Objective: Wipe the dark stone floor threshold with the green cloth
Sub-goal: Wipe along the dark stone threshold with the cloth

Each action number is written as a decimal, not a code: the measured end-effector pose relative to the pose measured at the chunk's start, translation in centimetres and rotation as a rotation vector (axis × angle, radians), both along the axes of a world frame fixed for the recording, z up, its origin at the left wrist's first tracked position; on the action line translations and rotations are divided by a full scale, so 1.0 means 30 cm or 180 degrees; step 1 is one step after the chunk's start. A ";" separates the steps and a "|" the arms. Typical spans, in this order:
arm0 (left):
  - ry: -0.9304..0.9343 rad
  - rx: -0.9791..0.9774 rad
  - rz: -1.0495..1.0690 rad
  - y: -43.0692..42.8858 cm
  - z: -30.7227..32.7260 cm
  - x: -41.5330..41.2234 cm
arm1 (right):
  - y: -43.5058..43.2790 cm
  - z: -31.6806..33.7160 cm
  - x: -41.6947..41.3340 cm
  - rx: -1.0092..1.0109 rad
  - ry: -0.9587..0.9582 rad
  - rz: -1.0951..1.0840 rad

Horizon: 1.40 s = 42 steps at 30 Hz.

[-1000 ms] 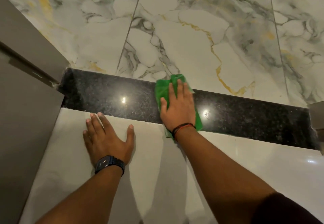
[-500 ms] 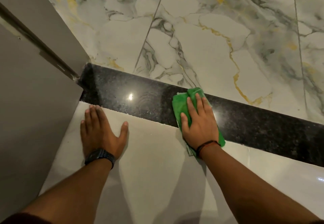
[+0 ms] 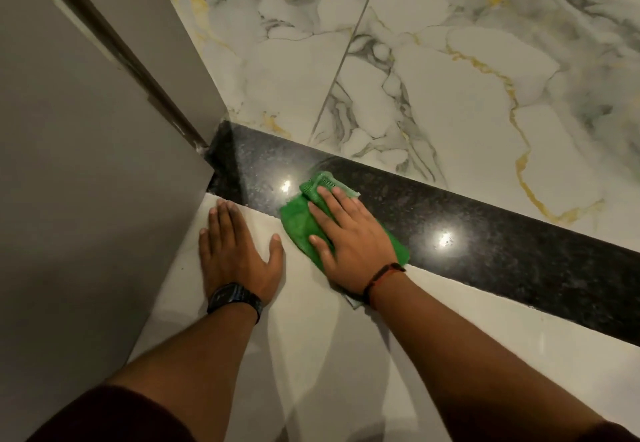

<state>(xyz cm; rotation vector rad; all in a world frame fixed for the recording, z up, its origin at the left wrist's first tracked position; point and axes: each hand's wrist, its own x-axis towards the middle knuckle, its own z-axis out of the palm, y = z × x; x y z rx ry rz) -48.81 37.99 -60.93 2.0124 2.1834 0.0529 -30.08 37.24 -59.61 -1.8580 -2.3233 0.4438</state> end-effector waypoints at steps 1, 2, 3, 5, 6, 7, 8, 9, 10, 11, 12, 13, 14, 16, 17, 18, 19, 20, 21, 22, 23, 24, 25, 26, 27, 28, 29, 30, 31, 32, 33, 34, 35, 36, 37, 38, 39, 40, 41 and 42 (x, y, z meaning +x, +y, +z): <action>0.0018 0.0007 0.0003 0.003 0.001 -0.001 | -0.009 -0.003 0.031 0.0031 -0.0010 0.0031; 0.0037 0.0016 0.0001 0.005 0.000 -0.002 | -0.010 -0.008 0.056 0.0057 -0.0038 -0.0007; 0.0058 0.0016 0.0000 0.008 -0.002 -0.002 | -0.005 -0.012 0.072 0.0070 -0.0079 -0.0107; 0.0072 0.0006 0.0004 0.009 -0.007 -0.002 | 0.020 -0.017 0.071 0.0087 -0.0114 -0.0440; 0.0069 0.0015 0.0010 0.009 -0.007 0.000 | 0.039 -0.014 0.061 0.0105 -0.0100 -0.0618; 0.0066 0.0021 0.0022 0.009 -0.007 0.001 | 0.062 -0.012 0.046 0.0109 -0.0088 -0.0760; 0.0057 0.0022 0.0032 0.009 -0.006 0.002 | 0.087 -0.010 0.029 0.0100 -0.0090 -0.0864; 0.0049 0.0022 0.0036 0.010 -0.004 0.002 | 0.115 -0.007 0.010 0.0092 -0.0095 -0.0934; 0.0046 0.0021 0.0037 0.011 -0.003 0.001 | 0.144 -0.004 -0.013 0.0083 -0.0101 -0.0984; 0.0052 0.0013 0.0032 0.012 -0.002 0.001 | 0.175 -0.001 -0.038 0.0072 -0.0106 -0.1012; 0.0066 -0.0003 0.0028 0.012 -0.003 0.001 | 0.204 0.000 -0.068 0.0052 -0.0106 -0.0992; 0.0076 -0.0024 0.0028 0.012 -0.001 0.000 | 0.230 0.003 -0.100 0.0029 -0.0105 -0.0902; 0.0079 -0.0046 0.0023 0.012 0.001 0.002 | 0.249 0.006 -0.128 0.0012 -0.0117 -0.0736; 0.0088 -0.0085 0.0011 0.011 0.005 0.001 | 0.256 0.008 -0.162 0.0009 -0.0184 -0.0239; 0.0095 -0.0104 0.0006 0.012 0.006 0.000 | 0.246 0.008 -0.162 0.0020 -0.0201 0.0012; 0.0097 -0.0124 -0.0006 0.013 0.006 -0.002 | 0.230 0.010 -0.150 0.0031 -0.0178 0.0212; 0.0086 -0.0132 -0.0014 0.014 0.007 -0.003 | 0.215 0.014 -0.128 0.0040 -0.0112 0.0369; 0.0067 -0.0122 -0.0017 0.014 0.008 -0.004 | 0.200 0.015 -0.101 0.0049 -0.0037 0.0491; 0.0048 -0.0108 -0.0028 0.013 0.010 -0.005 | 0.186 0.014 -0.073 0.0070 0.0017 0.0561; 0.0032 -0.0094 -0.0034 0.014 0.011 -0.004 | 0.176 0.010 -0.046 0.0096 0.0029 0.0577; 0.0022 -0.0086 -0.0031 0.015 0.010 -0.004 | 0.171 0.005 -0.024 0.0135 0.0011 0.0515; 0.0015 -0.0083 -0.0022 0.015 0.009 -0.004 | 0.170 0.000 -0.011 0.0169 -0.0018 0.0357; 0.0002 -0.0090 -0.0007 0.015 0.009 -0.005 | 0.174 -0.004 -0.008 0.0180 -0.0058 0.0128; -0.0011 -0.0099 0.0003 0.015 0.009 -0.003 | 0.180 -0.004 -0.012 0.0179 -0.0104 -0.0120; -0.0018 -0.0109 0.0018 0.017 0.010 -0.002 | 0.191 -0.004 -0.024 0.0169 -0.0140 -0.0316; -0.0018 -0.0130 0.0033 0.018 0.010 0.000 | 0.204 -0.003 -0.040 0.0156 -0.0156 -0.0441; -0.0009 -0.0161 0.0038 0.020 0.012 0.001 | 0.220 -0.003 -0.056 0.0151 -0.0153 -0.0515; 0.0004 -0.0179 0.0046 0.020 0.015 0.002 | 0.239 -0.001 -0.073 0.0148 -0.0150 -0.0552; 0.0015 -0.0191 0.0060 0.018 0.018 0.003 | 0.262 0.001 -0.090 0.0136 -0.0149 -0.0576; 0.0016 -0.0201 0.0080 0.017 0.023 0.005 | 0.290 0.004 -0.112 0.0117 -0.0146 -0.0589; 0.0000 -0.0223 0.0103 0.018 0.028 0.009 | 0.317 0.004 -0.138 0.0097 -0.0149 -0.0577; -0.0015 -0.0244 0.0112 0.020 0.032 0.015 | 0.342 0.004 -0.170 0.0081 -0.0157 -0.0525; -0.0014 -0.0257 0.0107 0.020 0.035 0.017 | 0.362 0.005 -0.209 0.0066 -0.0175 -0.0407; -0.0002 -0.0262 0.0095 0.016 0.035 0.017 | 0.374 0.006 -0.251 0.0056 -0.0205 -0.0226; 0.0010 -0.0265 0.0061 0.015 0.040 0.015 | 0.382 0.008 -0.285 0.0058 -0.0220 -0.0032; 0.0006 -0.0280 0.0032 0.014 0.047 0.014 | 0.382 0.011 -0.306 0.0058 -0.0209 0.0153; -0.0001 -0.0304 0.0018 0.015 0.052 0.015 | 0.379 0.014 -0.311 0.0051 -0.0171 0.0311; -0.0001 -0.0321 0.0023 0.017 0.055 0.016 | 0.375 0.016 -0.301 0.0042 -0.0111 0.0457; 0.0000 -0.0328 0.0059 0.017 0.056 0.015 | 0.367 0.016 -0.283 0.0024 -0.0027 0.0615; -0.0012 -0.0340 0.0092 0.018 0.060 0.017 | 0.353 0.016 -0.254 -0.0002 0.0060 0.0754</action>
